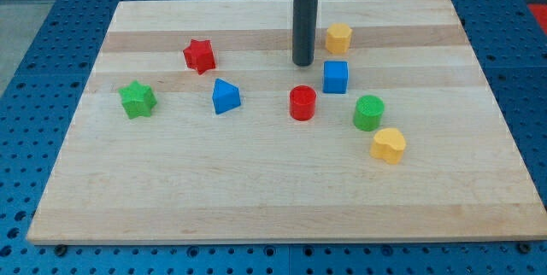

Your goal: Push the yellow hexagon to the right side slightly

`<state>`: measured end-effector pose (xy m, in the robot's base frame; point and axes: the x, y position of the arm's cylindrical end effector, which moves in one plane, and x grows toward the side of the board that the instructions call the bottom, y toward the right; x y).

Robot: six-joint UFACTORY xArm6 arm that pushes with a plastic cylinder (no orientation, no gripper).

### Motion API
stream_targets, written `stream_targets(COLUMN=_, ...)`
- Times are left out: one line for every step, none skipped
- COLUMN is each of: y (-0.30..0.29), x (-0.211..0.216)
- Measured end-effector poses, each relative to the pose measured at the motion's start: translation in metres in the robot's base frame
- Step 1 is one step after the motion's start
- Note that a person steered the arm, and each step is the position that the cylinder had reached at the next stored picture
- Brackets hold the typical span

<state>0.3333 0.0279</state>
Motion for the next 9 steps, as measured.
stream_targets(y=0.003, x=-0.028)
stream_targets(y=0.025, x=-0.038)
stream_targets(y=0.050, x=-0.038)
stream_targets(y=0.075, x=-0.038)
stream_targets(y=0.085, x=-0.038)
stream_targets(y=0.085, x=-0.038)
stream_targets(y=0.083, x=-0.038)
stream_targets(y=0.083, x=-0.038)
stream_targets(y=0.083, x=-0.038)
